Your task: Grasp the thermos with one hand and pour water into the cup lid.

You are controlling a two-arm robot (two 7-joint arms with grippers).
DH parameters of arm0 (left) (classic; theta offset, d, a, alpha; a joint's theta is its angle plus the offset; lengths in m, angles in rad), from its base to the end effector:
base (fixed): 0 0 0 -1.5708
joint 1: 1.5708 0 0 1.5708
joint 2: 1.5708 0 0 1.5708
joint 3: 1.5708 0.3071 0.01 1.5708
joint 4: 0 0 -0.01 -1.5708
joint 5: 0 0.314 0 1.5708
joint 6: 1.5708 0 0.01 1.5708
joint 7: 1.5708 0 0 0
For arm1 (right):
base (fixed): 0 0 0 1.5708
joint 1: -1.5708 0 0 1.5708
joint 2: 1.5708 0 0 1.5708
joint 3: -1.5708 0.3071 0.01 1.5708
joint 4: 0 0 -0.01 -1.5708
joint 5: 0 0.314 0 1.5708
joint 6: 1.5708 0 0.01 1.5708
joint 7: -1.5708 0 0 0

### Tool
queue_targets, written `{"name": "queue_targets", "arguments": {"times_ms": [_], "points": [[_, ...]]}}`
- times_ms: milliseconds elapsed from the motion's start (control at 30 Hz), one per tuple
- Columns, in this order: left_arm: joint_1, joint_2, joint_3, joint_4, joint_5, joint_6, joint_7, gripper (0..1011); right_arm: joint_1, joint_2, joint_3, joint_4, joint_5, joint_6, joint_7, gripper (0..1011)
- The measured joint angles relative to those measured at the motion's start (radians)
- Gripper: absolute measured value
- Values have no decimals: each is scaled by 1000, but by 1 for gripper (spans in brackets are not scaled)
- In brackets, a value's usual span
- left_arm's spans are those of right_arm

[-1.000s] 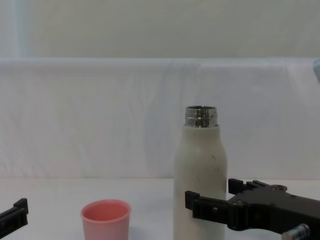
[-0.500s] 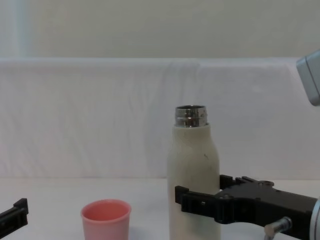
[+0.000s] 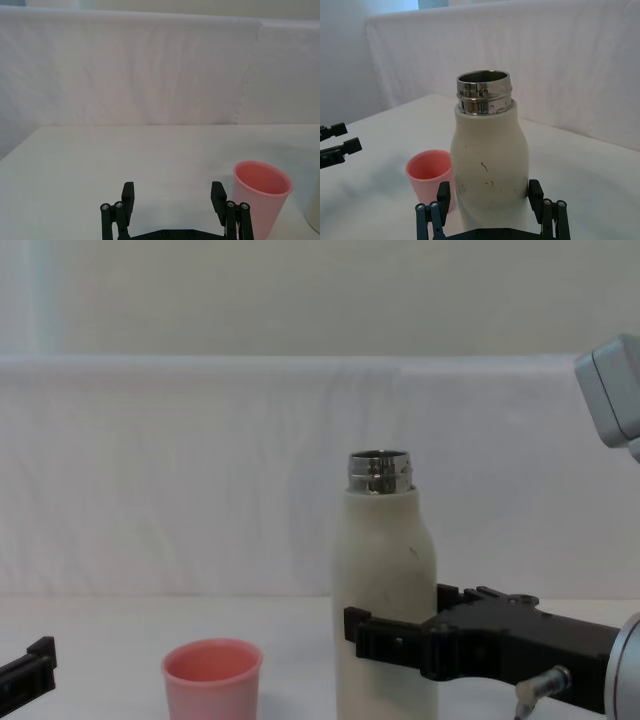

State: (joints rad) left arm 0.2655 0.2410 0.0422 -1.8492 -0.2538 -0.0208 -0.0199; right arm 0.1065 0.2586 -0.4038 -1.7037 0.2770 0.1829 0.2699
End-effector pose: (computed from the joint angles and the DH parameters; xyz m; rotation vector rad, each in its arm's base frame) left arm 0.2538 0.0411 -0.3013 -0.0380 0.0140 1.4459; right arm 0.3358 0.0562 -0.2660 -0.0480 0.0350 -0.8749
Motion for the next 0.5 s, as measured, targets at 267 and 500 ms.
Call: {"name": "queue_targets", "arguments": {"times_ms": [267, 500], "points": [[0, 0, 0, 0, 0, 0, 0, 1001, 11, -6, 1, 7, -13, 1, -3, 1001], [0, 0, 0, 0, 0, 0, 0, 1001, 28, -18, -1, 25, -24, 1, -5, 1001]]}}
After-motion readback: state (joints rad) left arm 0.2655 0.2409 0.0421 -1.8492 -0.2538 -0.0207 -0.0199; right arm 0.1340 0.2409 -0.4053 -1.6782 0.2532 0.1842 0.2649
